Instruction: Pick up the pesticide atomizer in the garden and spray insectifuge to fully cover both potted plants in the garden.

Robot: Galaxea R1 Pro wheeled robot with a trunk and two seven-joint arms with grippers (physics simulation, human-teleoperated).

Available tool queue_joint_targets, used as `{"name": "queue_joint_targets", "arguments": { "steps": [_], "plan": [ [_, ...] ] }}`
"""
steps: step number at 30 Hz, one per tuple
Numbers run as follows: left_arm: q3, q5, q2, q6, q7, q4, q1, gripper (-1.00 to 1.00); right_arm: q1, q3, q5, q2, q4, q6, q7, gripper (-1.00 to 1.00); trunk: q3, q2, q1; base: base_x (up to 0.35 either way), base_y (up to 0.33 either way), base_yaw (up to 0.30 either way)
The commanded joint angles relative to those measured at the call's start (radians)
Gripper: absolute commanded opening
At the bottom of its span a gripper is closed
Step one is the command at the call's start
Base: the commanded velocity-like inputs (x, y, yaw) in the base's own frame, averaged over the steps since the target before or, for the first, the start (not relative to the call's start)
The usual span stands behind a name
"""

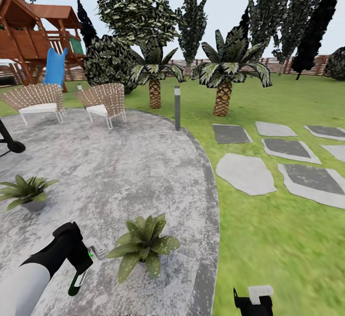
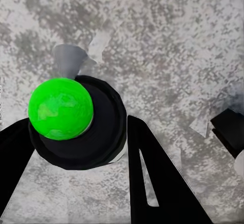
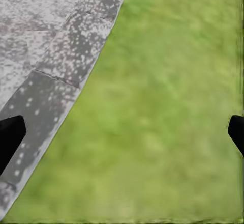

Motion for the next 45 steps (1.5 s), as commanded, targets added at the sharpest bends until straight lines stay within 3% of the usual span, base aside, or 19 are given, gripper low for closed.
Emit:
{"name": "queue_joint_targets", "arguments": {
  "steps": [1,12,15,16,26,38,40,45],
  "plan": [
    [-0.004,-0.001,0.001,0.008,-0.005,-0.002,0.0,-1.0,-0.001,-0.007,0.011,0.0,0.001,-0.003,-0.003,1.0,0.0,0.0,-0.001,-0.175,0.254,-0.273],
    [-0.005,-0.002,0.003,0.008,-0.005,0.007,0.001,-1.0,-0.001,-0.007,0.011,0.0,0.001,-0.003,-0.004,1.0,0.005,0.0,-0.001,0.044,0.295,-0.268],
    [-0.001,-0.033,0.004,0.001,0.0,0.013,0.007,-1.0,-0.001,-0.008,0.011,0.0,0.001,-0.003,-0.006,1.0,0.005,0.0,-0.001,0.088,0.109,-0.04],
    [0.0,-0.045,0.006,-0.003,0.002,0.016,0.033,-1.0,-0.001,-0.008,0.012,-0.001,0.001,-0.003,-0.005,1.0,0.005,0.0,-0.001,0.004,0.005,-0.002],
    [-0.003,-0.049,0.007,-0.005,0.006,0.015,0.096,-1.0,-0.001,-0.008,0.012,-0.001,0.001,-0.003,-0.005,1.0,0.005,0.0,-0.001,0.0,0.001,0.0],
    [-0.002,-0.049,0.001,-0.004,0.008,0.007,0.1,-1.0,-0.001,-0.008,0.012,-0.001,0.001,-0.003,-0.006,1.0,0.005,0.0,-0.001,0.158,0.13,0.0],
    [-0.03,-0.06,0.002,-0.004,0.009,0.016,0.1,-1.0,-0.001,-0.008,0.012,-0.001,0.001,-0.003,-0.006,1.0,0.005,0.0,-0.001,0.015,0.006,-0.054],
    [-0.042,-0.067,0.008,-0.004,0.009,0.02,0.12,-1.0,-0.001,-0.008,0.012,-0.001,0.001,-0.003,-0.006,1.0,0.007,0.0,-0.001,0.003,0.001,-0.216]
  ]
}}
